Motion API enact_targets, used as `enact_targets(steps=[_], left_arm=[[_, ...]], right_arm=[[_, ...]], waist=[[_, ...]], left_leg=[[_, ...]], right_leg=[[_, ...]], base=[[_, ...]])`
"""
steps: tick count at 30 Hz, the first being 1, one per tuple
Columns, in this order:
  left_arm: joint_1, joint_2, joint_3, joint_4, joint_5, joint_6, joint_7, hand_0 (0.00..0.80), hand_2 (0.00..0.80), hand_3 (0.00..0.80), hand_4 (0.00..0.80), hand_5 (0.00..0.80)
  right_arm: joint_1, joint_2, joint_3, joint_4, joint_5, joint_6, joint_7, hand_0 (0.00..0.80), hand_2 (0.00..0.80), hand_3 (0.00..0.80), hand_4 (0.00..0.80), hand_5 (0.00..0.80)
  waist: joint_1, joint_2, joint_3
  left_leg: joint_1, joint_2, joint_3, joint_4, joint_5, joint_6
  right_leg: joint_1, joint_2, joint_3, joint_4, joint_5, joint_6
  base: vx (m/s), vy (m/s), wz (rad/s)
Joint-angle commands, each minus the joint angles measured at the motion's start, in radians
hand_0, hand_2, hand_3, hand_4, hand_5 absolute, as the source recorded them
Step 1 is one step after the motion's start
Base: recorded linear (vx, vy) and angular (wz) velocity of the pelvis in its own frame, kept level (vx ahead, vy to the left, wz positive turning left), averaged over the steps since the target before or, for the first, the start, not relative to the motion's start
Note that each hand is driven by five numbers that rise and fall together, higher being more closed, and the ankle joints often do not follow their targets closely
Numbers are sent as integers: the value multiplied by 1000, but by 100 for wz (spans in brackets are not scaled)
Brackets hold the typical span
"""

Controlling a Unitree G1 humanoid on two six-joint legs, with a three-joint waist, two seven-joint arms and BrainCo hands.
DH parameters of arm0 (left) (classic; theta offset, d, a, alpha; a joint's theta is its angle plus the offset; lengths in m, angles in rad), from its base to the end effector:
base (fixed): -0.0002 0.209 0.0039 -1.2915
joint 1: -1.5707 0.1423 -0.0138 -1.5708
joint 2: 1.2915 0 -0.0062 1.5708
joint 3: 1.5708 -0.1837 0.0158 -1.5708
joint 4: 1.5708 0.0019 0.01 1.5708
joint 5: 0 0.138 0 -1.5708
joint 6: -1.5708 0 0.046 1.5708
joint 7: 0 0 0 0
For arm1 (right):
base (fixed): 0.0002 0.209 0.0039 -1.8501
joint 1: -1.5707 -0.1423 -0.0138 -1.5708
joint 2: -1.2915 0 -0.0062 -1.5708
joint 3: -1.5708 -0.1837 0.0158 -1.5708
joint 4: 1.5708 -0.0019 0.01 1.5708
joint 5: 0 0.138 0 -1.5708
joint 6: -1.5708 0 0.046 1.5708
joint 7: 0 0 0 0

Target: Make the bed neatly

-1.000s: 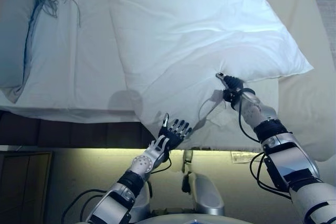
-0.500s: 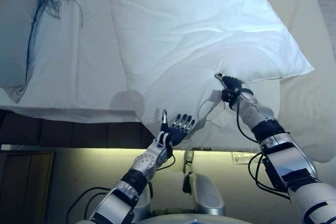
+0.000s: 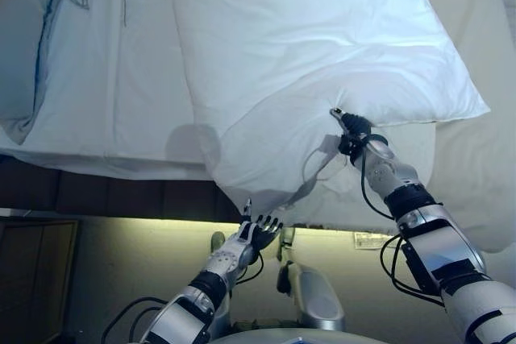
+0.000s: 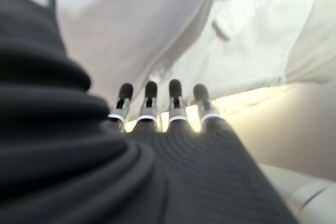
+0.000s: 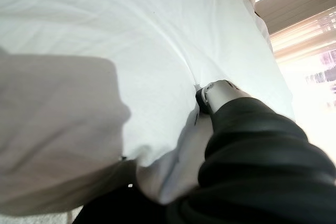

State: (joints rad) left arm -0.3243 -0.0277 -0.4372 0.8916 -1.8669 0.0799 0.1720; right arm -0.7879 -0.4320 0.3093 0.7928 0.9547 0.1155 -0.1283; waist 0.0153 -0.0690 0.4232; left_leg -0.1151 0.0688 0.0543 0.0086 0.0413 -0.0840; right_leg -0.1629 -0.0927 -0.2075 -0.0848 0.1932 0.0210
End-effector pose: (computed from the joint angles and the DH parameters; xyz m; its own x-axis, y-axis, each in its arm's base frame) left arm 0.2108 0.0691 -0.0458 0.6127 -0.3978 -0.6829 -0.6838 0.1664 -0.7104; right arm 0.3350 -0.1895 0.1089 0.9750 0.0038 -0.2222 0.0688 0.9455 0.3183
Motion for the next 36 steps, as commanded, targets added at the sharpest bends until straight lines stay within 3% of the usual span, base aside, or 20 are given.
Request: enact_targets(steps=[1,8,14,22,28,36], left_arm=[[-38,-82,-28,-13,2,46,-19,0,0,0,0,0],[-58,-73,-96,-88,-105,87,-158,0,0,0,0,0],[-114,-87,-124,-163,-105,50,-305,0,0,0,0,0],[-226,-133,-57,-182,-105,-6,-505,0,0,0,0,0],[-305,-145,8,-176,-105,-76,-560,0,0,0,0,0],[-356,-145,93,-191,-105,-181,-634,0,0,0,0,0]], right_arm=[[-166,16,12,-169,34,-92,25,800,800,800,800,800],[-164,18,23,-239,59,-114,23,800,800,800,800,800],[-166,37,39,-309,80,-135,23,800,800,800,800,800],[-140,62,41,-414,70,-120,21,800,800,800,800,800],[-106,68,48,-481,73,-105,29,800,800,800,800,800],[-86,74,55,-551,60,-90,35,800,800,800,800,800]], waist=[[34,-28,41],[24,-51,71],[-2,-71,89],[-48,-107,93],[-81,-137,89],[-104,-149,83]], left_leg=[[-32,19,10,-42,57,23],[-48,31,15,-49,64,20],[-59,46,35,-35,58,19],[-83,61,61,-17,56,15],[-96,74,80,-11,53,9],[-99,80,93,-18,55,3]], right_leg=[[-1,-32,-12,123,-81,54],[-28,-14,-2,130,-72,53],[-49,5,25,144,-76,46],[-81,22,58,159,-79,40],[-99,32,74,164,-83,38],[-108,39,79,163,-91,36]], base=[[-39,-70,3],[-32,-65,-1],[-11,-15,-1],[-11,-7,-11],[-13,-12,-8],[-1,-2,-2]])
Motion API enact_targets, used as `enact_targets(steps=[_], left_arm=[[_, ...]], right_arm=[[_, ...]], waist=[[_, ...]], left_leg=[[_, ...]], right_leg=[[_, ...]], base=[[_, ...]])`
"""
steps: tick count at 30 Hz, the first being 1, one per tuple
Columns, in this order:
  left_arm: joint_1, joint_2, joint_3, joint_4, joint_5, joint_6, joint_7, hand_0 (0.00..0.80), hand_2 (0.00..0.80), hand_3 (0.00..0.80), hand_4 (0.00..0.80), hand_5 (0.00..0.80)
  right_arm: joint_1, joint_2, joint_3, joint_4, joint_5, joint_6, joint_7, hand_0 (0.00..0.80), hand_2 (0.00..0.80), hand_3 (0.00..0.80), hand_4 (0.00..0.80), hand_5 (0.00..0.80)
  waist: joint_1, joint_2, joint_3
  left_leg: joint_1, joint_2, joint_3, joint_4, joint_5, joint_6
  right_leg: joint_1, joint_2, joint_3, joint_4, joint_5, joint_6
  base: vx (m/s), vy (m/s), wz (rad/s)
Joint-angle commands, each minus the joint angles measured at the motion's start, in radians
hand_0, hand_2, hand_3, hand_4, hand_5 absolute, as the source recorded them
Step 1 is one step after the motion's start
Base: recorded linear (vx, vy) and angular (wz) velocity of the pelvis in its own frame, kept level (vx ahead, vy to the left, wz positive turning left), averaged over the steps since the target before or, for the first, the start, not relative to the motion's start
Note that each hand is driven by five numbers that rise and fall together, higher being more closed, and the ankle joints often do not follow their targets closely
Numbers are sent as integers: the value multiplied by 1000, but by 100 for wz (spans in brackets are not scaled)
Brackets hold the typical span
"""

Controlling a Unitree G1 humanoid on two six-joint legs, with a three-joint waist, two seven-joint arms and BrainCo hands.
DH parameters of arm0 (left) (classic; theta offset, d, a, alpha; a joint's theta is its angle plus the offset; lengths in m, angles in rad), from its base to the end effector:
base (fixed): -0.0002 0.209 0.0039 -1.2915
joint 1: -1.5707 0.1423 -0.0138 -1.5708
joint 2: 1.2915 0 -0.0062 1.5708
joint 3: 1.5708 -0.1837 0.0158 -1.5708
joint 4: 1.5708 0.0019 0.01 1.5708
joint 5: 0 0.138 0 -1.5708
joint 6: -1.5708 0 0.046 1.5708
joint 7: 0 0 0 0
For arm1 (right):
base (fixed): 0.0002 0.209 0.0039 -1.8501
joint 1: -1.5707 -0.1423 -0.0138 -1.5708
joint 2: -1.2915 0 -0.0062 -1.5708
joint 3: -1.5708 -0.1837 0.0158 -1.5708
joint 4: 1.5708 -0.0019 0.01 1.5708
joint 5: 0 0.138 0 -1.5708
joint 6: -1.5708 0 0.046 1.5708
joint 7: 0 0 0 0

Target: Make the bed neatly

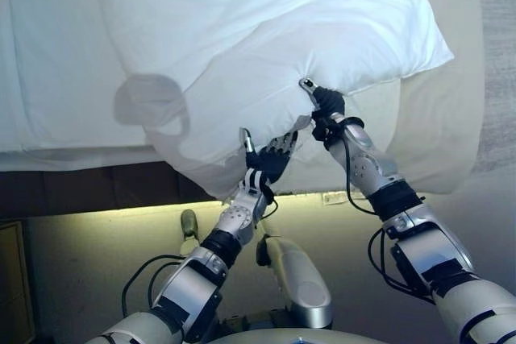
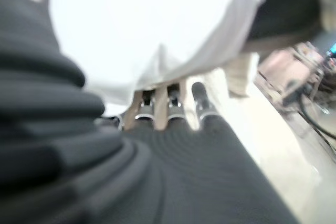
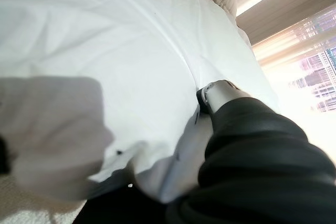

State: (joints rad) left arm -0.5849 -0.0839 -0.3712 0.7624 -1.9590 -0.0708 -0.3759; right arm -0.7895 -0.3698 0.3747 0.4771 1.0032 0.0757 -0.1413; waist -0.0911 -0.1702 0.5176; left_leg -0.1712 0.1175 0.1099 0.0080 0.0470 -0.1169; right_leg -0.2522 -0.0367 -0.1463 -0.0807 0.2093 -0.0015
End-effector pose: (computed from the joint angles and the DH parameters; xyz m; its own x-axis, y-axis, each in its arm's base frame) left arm 0.2792 0.0397 0.0388 0.9373 -0.3229 0.1315 0.0586 -0.2259 -0.9724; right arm 0.3281 -0.1311 0.1484 0.9686 0.2464 0.0328 -0.2393 0.8888 0.3909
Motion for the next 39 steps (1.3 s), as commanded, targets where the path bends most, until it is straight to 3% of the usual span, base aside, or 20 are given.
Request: enact_targets(steps=[1,8,20,29,33,34,36,39], left_arm=[[-97,-89,37,-63,-13,-42,-90,0,0,0,0,0],[-76,-100,60,-86,-13,-149,-37,0,0,0,0,0],[-7,-113,60,-103,-13,-242,9,0,0,0,0,0],[6,-90,93,-146,-13,-374,0,0,0,0,0,0],[11,-76,96,-138,-13,-370,-29,0,0,0,0,0],[12,-75,99,-138,-13,-367,-33,173,173,173,173,173],[20,-72,99,-142,-13,-364,-40,800,800,800,800,800],[21,-61,109,-140,-13,-351,-54,800,800,800,800,800]], right_arm=[[-83,12,-11,-237,9,-51,47,800,800,800,800,800],[-66,27,-6,-219,0,-68,32,800,800,800,800,800],[-62,38,-17,-197,1,-76,31,800,800,800,800,800],[-35,37,-35,-197,-8,-70,43,800,800,800,800,800],[-22,40,-41,-201,-14,-70,46,800,800,800,800,800],[-19,39,-44,-200,-14,-70,48,800,800,800,800,800],[-12,40,-46,-199,-15,-72,48,800,800,800,800,800],[-8,43,-50,-194,-15,-66,48,800,800,800,800,800]], waist=[[3,-47,-12],[19,-40,-11],[55,-37,-17],[69,-38,-19],[78,-40,-21],[80,-41,-22],[84,-42,-24],[89,-43,-28]], left_leg=[[-43,31,37,-18,49,36],[-42,26,22,-22,45,34],[-30,16,2,-36,42,35],[-19,13,-8,-49,45,36],[-15,12,-12,-49,46,35],[-15,12,-12,-48,46,35],[-15,12,-15,-47,46,36],[-9,11,-18,-50,46,37]], right_leg=[[-20,-17,17,158,-108,58],[-13,-21,0,156,-117,58],[12,-28,-31,141,-118,66],[30,-28,-45,130,-119,68],[39,-28,-55,127,-118,67],[41,-29,-57,126,-118,67],[44,-29,-60,125,-117,67],[53,-28,-63,121,-117,67]], base=[[0,0,0],[0,0,0],[1,-3,1],[-6,-4,7],[-4,-2,1],[0,0,0],[0,0,0],[0,1,1]])
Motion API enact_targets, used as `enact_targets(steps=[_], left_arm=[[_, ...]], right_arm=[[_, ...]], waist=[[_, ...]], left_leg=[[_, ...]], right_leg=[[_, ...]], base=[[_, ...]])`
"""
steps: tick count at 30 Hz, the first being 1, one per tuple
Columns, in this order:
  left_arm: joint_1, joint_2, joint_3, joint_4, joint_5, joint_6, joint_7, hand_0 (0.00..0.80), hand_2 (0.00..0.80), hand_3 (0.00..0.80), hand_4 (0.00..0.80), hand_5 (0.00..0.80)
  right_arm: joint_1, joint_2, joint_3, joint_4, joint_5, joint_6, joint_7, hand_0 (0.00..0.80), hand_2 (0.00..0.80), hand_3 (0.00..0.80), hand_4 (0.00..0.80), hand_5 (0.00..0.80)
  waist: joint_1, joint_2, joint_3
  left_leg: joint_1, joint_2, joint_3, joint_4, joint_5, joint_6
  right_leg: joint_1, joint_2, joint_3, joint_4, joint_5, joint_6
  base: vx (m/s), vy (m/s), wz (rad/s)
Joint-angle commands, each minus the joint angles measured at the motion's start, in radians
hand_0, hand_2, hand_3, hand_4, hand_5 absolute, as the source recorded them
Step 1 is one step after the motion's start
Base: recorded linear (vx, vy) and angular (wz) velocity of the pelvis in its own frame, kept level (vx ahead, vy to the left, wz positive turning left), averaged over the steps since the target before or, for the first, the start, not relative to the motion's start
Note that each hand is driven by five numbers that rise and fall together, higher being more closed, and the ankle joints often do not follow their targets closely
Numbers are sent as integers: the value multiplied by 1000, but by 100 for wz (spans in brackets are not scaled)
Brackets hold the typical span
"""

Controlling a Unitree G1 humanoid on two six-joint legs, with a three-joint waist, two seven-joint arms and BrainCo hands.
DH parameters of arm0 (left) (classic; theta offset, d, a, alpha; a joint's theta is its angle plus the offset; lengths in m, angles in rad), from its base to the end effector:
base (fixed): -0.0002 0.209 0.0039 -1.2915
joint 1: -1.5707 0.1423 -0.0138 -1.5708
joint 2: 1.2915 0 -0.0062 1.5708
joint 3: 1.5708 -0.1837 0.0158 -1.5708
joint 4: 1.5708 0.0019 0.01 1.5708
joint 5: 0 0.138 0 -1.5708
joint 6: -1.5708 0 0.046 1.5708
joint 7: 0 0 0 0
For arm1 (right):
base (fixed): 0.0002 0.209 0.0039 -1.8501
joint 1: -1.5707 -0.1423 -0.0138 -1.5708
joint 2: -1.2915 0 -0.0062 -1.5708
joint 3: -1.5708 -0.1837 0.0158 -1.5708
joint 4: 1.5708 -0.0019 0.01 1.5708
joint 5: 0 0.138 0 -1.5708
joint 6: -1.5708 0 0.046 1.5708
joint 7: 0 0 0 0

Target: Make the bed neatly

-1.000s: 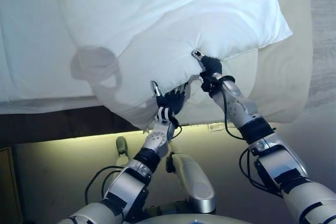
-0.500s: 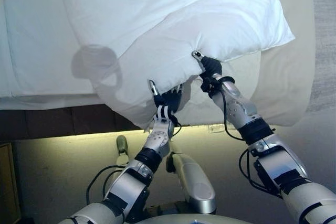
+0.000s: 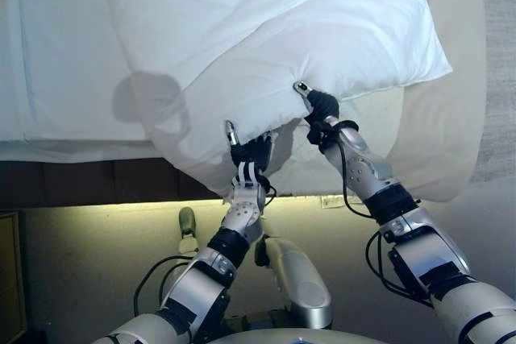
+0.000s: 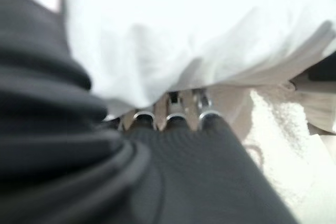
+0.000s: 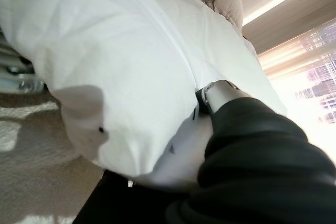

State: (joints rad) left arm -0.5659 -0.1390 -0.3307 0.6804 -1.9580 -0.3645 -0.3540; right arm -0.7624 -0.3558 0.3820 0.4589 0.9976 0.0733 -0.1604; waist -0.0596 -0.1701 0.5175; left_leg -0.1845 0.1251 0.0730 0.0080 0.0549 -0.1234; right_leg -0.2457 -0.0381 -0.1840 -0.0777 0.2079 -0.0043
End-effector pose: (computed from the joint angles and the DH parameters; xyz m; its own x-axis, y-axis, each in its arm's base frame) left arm 0.2792 0.0391 0.0485 0.9923 -0.0533 0.1120 0.0974 -0.2242 -0.9697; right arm 0.3240 -0.1270 0.1414 0.9697 0.2440 0.0145 -0.2295 0.8881 0.3982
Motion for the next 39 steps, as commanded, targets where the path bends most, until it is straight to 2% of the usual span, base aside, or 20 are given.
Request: enact_targets(steps=[1,8,12,13,14,21,26,31,35,39], left_arm=[[2,-4,72,-57,-14,-55,-80,800,800,800,800,800],[-13,7,67,-66,-14,-60,-76,800,800,800,800,800],[-21,18,59,-65,-14,-63,-68,800,800,800,800,800],[-20,22,59,-64,-14,-63,-67,800,800,800,800,800],[-17,28,63,-63,-14,-61,-68,800,800,800,800,800],[3,78,85,-79,-14,-43,-56,800,800,800,800,800],[76,125,109,-112,-14,-28,-64,800,800,800,800,800],[172,168,165,-98,-14,21,-87,800,800,800,800,800],[238,197,230,-77,-12,54,-92,800,800,800,800,800],[309,209,332,-87,59,73,-64,800,800,800,800,800]], right_arm=[[-34,28,-58,-175,-8,-60,68,800,800,800,800,800],[-21,50,-47,-143,-9,-34,74,800,800,800,800,800],[-16,62,-37,-104,-2,8,70,800,800,800,800,800],[-9,64,-36,-84,-10,19,68,696,696,696,696,696],[-1,65,-32,-58,-18,33,60,0,0,0,0,0],[62,65,0,46,-88,120,75,0,0,0,0,0],[242,90,36,98,-152,195,124,0,0,0,0,0],[459,91,-2,236,-296,196,272,0,0,0,0,0],[580,98,-52,325,-330,187,320,0,0,0,0,0],[679,112,-126,413,-386,202,334,0,0,0,0,0]], waist=[[59,-43,-28],[66,-37,-45],[70,-21,-65],[72,-14,-71],[75,-5,-80],[86,44,-125],[88,75,-176],[92,107,-246],[92,126,-303],[89,141,-360]], left_leg=[[6,3,19,-50,38,43],[20,-1,13,-53,34,45],[37,-10,8,-64,35,46],[43,-13,7,-65,34,47],[48,-17,5,-68,34,48],[66,-45,-13,-68,34,53],[99,-62,-25,-73,26,60],[146,-73,-35,-76,19,69],[191,-80,-37,-78,11,73],[242,-87,-37,-79,-1,78]], right_leg=[[49,-27,-25,118,-116,70],[69,-29,-31,112,-120,68],[90,-35,-36,99,-120,67],[96,-39,-39,98,-121,68],[102,-43,-42,95,-122,67],[130,-68,-53,84,-119,67],[162,-85,-57,82,-126,69],[212,-95,-64,79,-134,76],[258,-100,-65,72,-139,77],[308,-100,-59,69,-150,76]], base=[[-3,2,4],[-3,2,6],[5,22,2],[14,56,3],[13,55,3],[15,85,6],[50,106,14],[106,92,5],[150,86,4],[156,81,2]])
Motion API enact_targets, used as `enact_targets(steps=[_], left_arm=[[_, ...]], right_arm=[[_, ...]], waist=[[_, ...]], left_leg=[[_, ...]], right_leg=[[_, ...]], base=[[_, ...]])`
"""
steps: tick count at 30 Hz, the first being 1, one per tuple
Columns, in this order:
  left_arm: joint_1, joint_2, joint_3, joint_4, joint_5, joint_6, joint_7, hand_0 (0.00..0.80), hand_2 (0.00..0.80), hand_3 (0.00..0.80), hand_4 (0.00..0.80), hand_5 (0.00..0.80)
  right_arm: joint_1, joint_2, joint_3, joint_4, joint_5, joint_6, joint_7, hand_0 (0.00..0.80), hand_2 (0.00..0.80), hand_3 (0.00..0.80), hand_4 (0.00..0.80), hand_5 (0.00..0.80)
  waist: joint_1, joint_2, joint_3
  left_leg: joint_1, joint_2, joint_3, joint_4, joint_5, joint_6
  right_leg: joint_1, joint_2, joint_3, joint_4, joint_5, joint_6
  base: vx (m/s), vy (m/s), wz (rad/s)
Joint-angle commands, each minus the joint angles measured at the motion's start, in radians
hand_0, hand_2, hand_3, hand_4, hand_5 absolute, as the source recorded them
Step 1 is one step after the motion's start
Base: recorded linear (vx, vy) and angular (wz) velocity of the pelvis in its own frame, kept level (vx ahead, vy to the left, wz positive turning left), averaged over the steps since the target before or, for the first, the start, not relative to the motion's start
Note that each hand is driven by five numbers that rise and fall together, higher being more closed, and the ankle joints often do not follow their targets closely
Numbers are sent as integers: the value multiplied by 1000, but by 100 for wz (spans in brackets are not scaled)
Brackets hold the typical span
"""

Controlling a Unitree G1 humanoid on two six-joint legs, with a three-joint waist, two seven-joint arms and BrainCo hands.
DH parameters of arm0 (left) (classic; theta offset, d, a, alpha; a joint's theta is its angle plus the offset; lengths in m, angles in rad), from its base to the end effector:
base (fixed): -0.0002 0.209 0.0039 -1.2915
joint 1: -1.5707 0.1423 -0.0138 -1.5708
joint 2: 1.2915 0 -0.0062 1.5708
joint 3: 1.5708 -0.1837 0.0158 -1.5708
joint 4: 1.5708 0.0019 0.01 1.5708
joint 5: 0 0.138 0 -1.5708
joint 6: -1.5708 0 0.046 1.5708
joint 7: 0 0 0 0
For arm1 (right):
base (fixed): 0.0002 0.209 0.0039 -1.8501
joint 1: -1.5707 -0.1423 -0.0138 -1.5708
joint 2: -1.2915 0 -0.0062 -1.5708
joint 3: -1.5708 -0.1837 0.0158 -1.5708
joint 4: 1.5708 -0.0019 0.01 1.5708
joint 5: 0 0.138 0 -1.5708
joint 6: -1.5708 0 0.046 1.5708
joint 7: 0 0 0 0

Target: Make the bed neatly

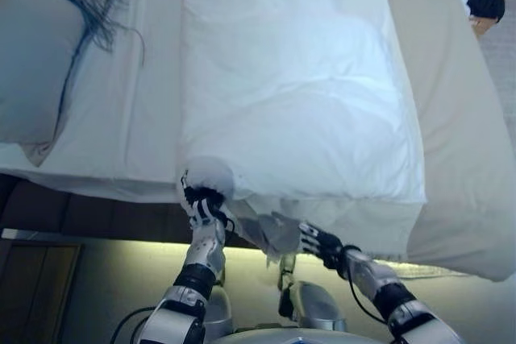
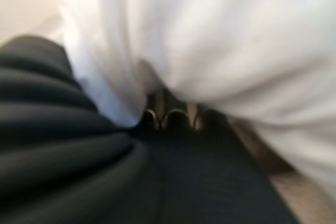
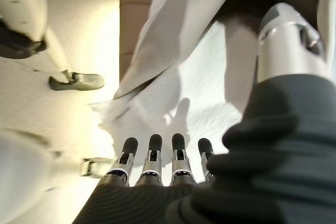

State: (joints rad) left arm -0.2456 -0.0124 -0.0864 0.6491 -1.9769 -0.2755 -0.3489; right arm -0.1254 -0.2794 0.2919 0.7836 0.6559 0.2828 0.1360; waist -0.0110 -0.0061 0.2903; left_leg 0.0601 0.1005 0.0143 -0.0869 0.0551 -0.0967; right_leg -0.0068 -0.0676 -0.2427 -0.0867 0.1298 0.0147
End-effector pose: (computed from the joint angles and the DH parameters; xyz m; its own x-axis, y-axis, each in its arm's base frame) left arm 0.2269 0.1304 -0.0263 0.9600 0.2278 -0.1626 -0.1015 -0.2579 -0.9608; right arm 0.1689 -0.1900 -0.0718 0.5661 0.2202 -0.7944 0.0523 0.9521 0.3012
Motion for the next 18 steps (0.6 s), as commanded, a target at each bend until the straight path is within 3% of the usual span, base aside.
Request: enact_targets(steps=[1,12,18], left_arm=[[-4,85,108,-58,91,-14,-61,800,800,800,800,800],[52,169,328,-78,215,14,34,800,800,800,800,800],[89,234,427,-3,267,41,70,800,800,800,800,800]], right_arm=[[53,37,-55,115,-61,-10,44,0,0,0,0,0],[89,28,-239,312,-136,-46,68,0,0,0,0,0],[86,19,-283,327,-123,-65,71,0,0,0,0,0]], waist=[[40,-21,-141],[61,3,-209],[75,10,-226]], left_leg=[[6,-64,21,15,-4,53],[75,-76,7,10,-28,64],[86,-85,-6,10,-31,70]], right_leg=[[79,-70,1,78,-74,56],[156,-72,-1,63,-88,58],[170,-75,-4,59,-87,58]], base=[[116,73,1],[55,54,1],[18,70,4]])
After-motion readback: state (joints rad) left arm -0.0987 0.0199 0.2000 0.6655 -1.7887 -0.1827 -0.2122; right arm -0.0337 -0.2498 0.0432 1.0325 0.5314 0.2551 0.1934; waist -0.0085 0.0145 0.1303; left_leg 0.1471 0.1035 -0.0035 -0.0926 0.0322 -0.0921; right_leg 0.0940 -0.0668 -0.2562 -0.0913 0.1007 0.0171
